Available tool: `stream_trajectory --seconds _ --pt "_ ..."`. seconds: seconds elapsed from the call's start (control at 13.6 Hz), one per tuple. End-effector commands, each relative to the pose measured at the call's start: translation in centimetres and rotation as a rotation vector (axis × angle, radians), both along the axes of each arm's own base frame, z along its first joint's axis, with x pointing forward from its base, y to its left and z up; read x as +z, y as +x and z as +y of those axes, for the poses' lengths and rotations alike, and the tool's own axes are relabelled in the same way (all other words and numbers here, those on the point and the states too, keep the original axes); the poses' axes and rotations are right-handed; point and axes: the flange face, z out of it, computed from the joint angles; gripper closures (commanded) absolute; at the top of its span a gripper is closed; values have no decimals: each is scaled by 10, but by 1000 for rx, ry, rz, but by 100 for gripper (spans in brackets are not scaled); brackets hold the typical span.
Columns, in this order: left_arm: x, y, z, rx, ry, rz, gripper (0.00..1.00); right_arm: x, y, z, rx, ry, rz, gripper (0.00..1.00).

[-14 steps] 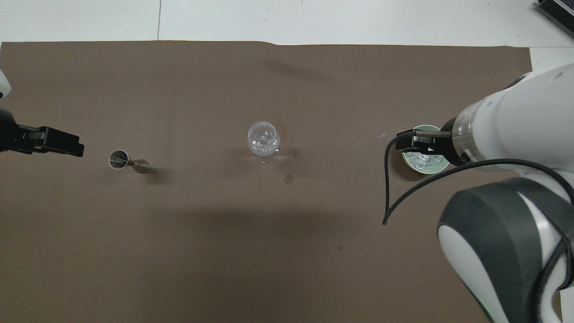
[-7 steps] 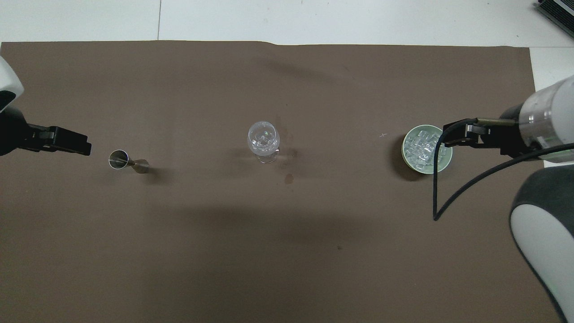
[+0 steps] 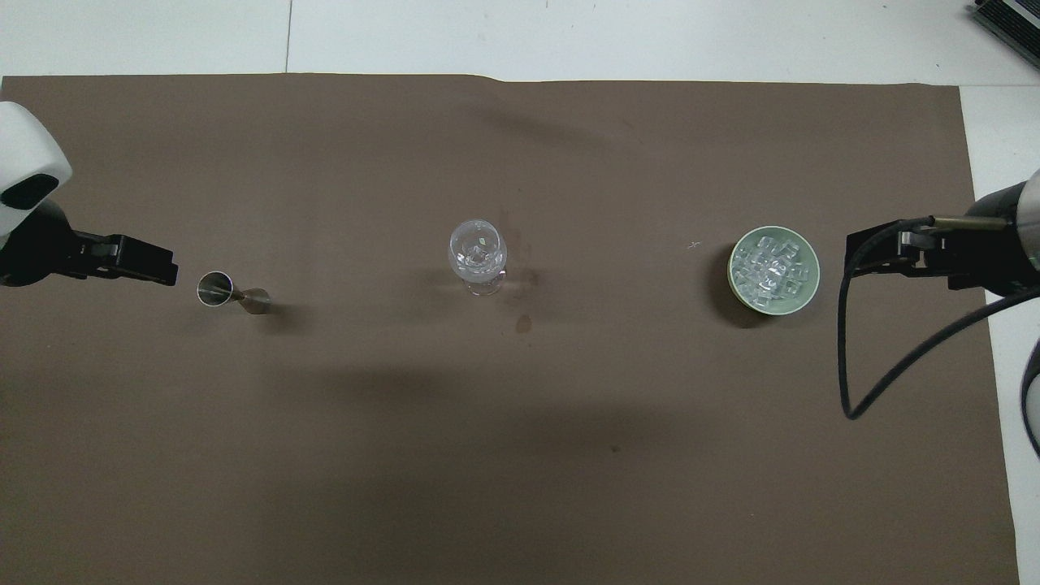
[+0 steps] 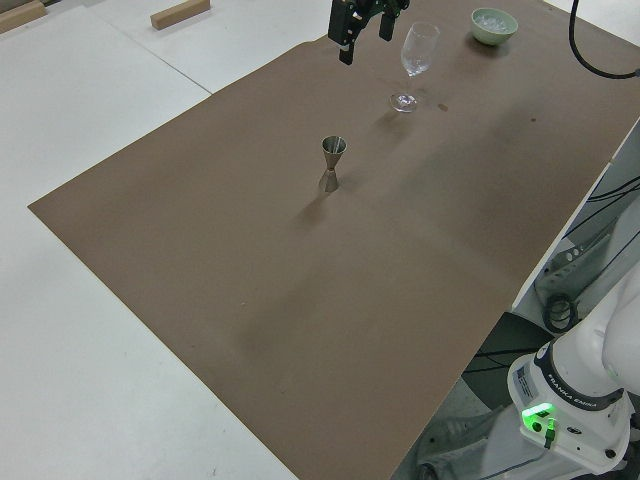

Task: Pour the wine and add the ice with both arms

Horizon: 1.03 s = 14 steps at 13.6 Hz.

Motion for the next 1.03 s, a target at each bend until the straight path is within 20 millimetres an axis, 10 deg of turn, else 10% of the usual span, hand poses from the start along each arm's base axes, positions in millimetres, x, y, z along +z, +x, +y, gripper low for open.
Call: stream_trajectory --seconds 0.0,0.95 --pt "25 -12 9 15 18 -53 0 1 0 -14 21 25 14 0" --pt "55 -40 14 12 27 20 0 -15 -14 -16 15 22 19 0"
